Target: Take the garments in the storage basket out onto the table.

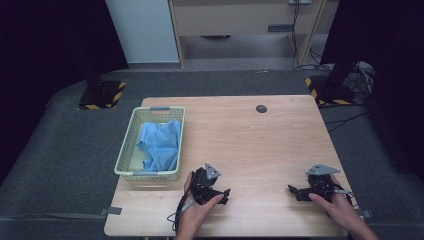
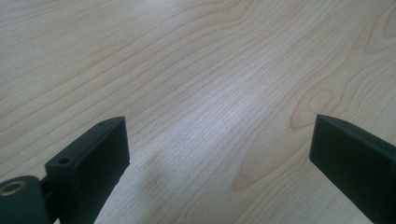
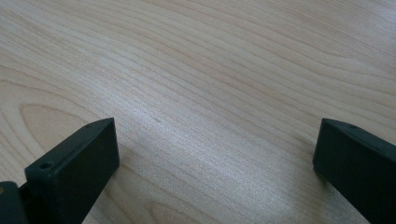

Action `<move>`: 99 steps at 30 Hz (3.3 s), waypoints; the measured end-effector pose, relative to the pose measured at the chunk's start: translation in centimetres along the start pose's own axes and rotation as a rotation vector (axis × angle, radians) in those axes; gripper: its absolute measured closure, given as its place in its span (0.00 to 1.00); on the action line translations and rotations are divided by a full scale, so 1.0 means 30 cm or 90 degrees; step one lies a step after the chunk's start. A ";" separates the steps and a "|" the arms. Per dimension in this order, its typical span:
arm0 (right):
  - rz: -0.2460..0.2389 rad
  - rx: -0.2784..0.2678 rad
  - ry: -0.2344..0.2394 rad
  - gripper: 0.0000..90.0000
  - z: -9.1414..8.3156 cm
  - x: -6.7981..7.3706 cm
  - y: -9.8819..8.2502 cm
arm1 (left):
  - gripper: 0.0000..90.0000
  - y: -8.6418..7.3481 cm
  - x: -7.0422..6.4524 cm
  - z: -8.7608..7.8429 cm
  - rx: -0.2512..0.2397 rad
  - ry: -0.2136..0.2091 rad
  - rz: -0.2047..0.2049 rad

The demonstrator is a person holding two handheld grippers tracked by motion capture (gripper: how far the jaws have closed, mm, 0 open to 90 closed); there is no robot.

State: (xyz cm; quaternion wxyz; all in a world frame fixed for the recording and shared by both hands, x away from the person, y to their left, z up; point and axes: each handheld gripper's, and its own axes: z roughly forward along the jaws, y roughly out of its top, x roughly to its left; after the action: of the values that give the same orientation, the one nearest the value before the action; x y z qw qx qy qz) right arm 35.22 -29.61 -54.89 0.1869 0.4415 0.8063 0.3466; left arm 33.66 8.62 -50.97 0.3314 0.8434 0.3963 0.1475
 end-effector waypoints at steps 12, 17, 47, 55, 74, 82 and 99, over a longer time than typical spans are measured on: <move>-0.003 0.000 0.001 0.01 0.001 0.001 0.001 | 0.05 0.003 0.003 -0.009 -0.001 -0.005 0.003; -0.003 0.001 0.001 0.01 0.001 0.001 0.001 | 0.05 0.010 0.003 -0.023 -0.003 -0.006 0.007; -0.004 0.001 0.002 0.01 0.001 0.003 0.001 | 0.05 0.053 0.007 -0.108 -0.009 -0.022 0.018; -0.002 0.001 0.003 0.01 0.001 0.004 0.001 | 0.05 0.061 0.013 -0.134 -0.015 -0.022 0.020; -0.003 0.001 0.003 0.01 0.001 0.005 0.001 | 0.04 0.078 0.022 -0.196 -0.027 -0.027 0.032; -0.004 0.001 0.004 0.01 0.001 0.005 0.001 | 0.05 0.086 0.025 -0.224 -0.027 -0.018 0.038; -0.006 0.000 0.004 0.01 0.001 0.006 0.002 | 0.05 0.091 0.053 -0.258 -0.035 -0.005 0.034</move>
State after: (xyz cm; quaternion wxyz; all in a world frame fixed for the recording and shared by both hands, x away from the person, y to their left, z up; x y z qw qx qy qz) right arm 35.17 -29.42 -54.89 0.1856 0.4369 0.8089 0.3470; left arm 32.29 11.99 -43.43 0.3520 0.8448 0.3683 0.1638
